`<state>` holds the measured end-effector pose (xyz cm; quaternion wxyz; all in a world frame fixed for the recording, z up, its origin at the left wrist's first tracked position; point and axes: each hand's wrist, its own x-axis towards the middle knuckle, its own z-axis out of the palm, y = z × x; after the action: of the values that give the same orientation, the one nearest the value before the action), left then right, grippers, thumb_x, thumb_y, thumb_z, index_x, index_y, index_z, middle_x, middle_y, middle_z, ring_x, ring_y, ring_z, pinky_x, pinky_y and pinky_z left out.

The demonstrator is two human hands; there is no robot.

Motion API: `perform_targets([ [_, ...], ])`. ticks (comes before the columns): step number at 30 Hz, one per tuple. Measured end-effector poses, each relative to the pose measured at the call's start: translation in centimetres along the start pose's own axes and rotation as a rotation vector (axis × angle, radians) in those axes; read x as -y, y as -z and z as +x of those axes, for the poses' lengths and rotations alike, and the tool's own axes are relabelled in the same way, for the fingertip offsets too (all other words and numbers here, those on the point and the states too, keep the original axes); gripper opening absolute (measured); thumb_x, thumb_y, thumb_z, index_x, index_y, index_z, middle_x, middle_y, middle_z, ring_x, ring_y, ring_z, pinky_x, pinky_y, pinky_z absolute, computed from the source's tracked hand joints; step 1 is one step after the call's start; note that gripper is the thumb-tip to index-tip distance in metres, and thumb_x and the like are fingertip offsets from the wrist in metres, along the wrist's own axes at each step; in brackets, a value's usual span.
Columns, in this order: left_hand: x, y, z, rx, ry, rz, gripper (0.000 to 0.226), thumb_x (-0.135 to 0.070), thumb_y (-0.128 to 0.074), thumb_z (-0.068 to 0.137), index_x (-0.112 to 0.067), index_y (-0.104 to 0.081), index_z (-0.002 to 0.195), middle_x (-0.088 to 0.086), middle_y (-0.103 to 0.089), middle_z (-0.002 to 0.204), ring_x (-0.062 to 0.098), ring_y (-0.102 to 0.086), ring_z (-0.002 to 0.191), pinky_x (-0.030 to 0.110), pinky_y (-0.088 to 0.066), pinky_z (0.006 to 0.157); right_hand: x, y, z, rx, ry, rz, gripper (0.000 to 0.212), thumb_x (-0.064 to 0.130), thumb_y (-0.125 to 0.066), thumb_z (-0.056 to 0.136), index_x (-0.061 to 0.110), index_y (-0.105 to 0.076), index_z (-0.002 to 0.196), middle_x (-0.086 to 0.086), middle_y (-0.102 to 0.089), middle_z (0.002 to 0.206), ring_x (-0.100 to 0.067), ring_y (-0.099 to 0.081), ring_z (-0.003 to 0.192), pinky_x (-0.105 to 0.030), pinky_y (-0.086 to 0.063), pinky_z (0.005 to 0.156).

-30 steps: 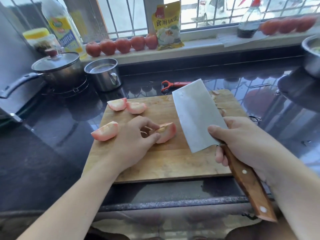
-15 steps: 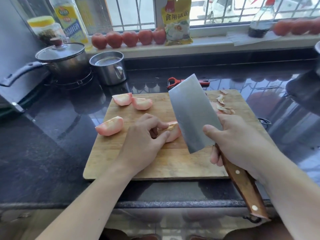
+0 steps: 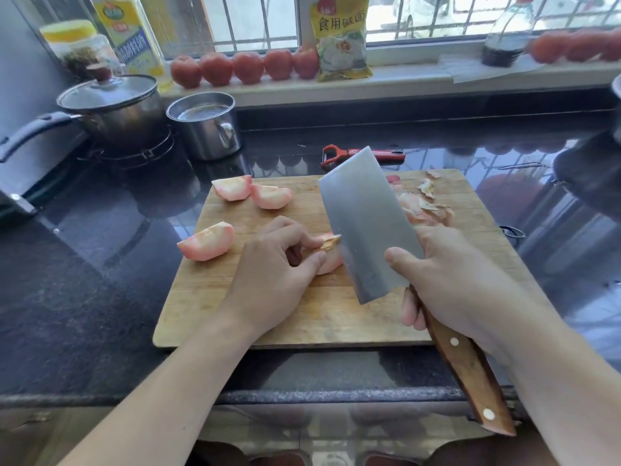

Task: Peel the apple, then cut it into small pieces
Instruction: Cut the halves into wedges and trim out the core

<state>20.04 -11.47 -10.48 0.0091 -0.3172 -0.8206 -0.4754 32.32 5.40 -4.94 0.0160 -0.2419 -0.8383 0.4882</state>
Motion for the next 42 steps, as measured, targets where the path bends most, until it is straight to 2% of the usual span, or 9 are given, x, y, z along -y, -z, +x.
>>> perform_targets([
  [6, 0.2, 0.0, 0.0, 0.013, 0.014, -0.025, 0.007, -0.01, -0.08, 0.086, -0.016, -0.076, 0.088, -0.006, -0.066, 0.099, 0.018, -0.064, 0.086, 0.038, -0.051, 0.079, 0.4, 0.3, 1.0, 0.018, -0.033, 0.044, 0.014, 0.022, -0.046, 0.105, 0.018, -0.059, 0.106, -0.014, -0.065, 0.051, -0.018, -0.055, 0.038, -0.02, -0.042, 0.041],
  [11, 0.2, -0.1, 0.1, 0.001, 0.02, -0.022, 0.008, -0.009, -0.081, 0.085, -0.016, -0.077, 0.086, -0.007, -0.067, 0.097, 0.015, -0.063, 0.09, 0.036, -0.052, 0.08, 0.1, 0.4, 0.6, 0.039, -0.066, 0.097, 0.016, 0.023, -0.047, 0.105, 0.019, -0.063, 0.106, -0.016, -0.064, 0.052, -0.021, -0.055, 0.041, -0.023, -0.043, 0.043],
  [18, -0.1, 0.0, 0.0, -0.007, 0.032, -0.034, 0.008, -0.008, -0.08, 0.085, -0.016, -0.079, 0.088, -0.004, -0.069, 0.097, 0.015, -0.064, 0.09, 0.032, -0.051, 0.081, 0.6, 0.6, 0.7, 0.004, -0.019, -0.06, 0.017, 0.027, -0.044, 0.106, 0.018, -0.056, 0.113, -0.011, -0.066, 0.05, -0.018, -0.058, 0.039, -0.023, -0.043, 0.045],
  [24, -0.1, 0.0, 0.0, -0.005, 0.018, -0.02, 0.009, -0.009, -0.08, 0.086, -0.017, -0.078, 0.088, -0.005, -0.068, 0.098, 0.015, -0.064, 0.091, 0.031, -0.052, 0.079, 0.9, 1.4, -0.1, 0.024, -0.018, -0.16, 0.015, 0.027, -0.043, 0.106, 0.018, -0.053, 0.113, -0.007, -0.066, 0.05, -0.013, -0.058, 0.037, -0.016, -0.038, 0.036],
  [27, -0.2, 0.0, -0.1, 0.002, 0.012, -0.017, 0.008, -0.009, -0.08, 0.087, -0.017, -0.078, 0.089, -0.006, -0.068, 0.098, 0.015, -0.064, 0.09, 0.034, -0.053, 0.079, 1.0, 0.9, 0.2, 0.018, -0.028, -0.163, 0.018, 0.028, -0.043, 0.106, 0.017, -0.054, 0.116, -0.007, -0.067, 0.05, -0.014, -0.059, 0.039, -0.019, -0.041, 0.042],
  [31, -0.2, 0.1, -0.1, 0.01, 0.015, -0.01, 0.007, -0.01, -0.079, 0.087, -0.016, -0.079, 0.09, -0.005, -0.068, 0.099, 0.014, -0.063, 0.091, 0.031, -0.053, 0.081, 1.1, 0.5, 1.5, 0.014, -0.025, -0.145, 0.023, 0.027, -0.044, 0.105, 0.018, -0.049, 0.126, -0.008, -0.067, 0.05, -0.017, -0.062, 0.041, -0.03, -0.05, 0.054],
  [37, -0.3, -0.1, 0.0, -0.016, 0.015, -0.007, 0.008, -0.009, -0.08, 0.086, -0.016, -0.079, 0.09, -0.005, -0.068, 0.097, 0.013, -0.064, 0.091, 0.031, -0.053, 0.078, 0.7, 1.0, -0.1, 0.055, -0.037, -0.125, 0.014, 0.026, -0.043, 0.105, 0.024, -0.056, 0.107, -0.01, -0.067, 0.053, -0.014, -0.056, 0.039, -0.021, -0.039, 0.042],
  [42, -0.1, 0.0, -0.1, -0.004, 0.029, -0.015, 0.01, -0.007, -0.08, 0.087, -0.016, -0.079, 0.091, -0.006, -0.068, 0.098, 0.014, -0.064, 0.09, 0.033, -0.053, 0.079, 0.5, 0.4, 1.7, 0.053, -0.047, -0.044, 0.016, 0.024, -0.046, 0.103, 0.017, -0.06, 0.108, -0.01, -0.066, 0.052, -0.015, -0.056, 0.039, -0.02, -0.039, 0.04],
])
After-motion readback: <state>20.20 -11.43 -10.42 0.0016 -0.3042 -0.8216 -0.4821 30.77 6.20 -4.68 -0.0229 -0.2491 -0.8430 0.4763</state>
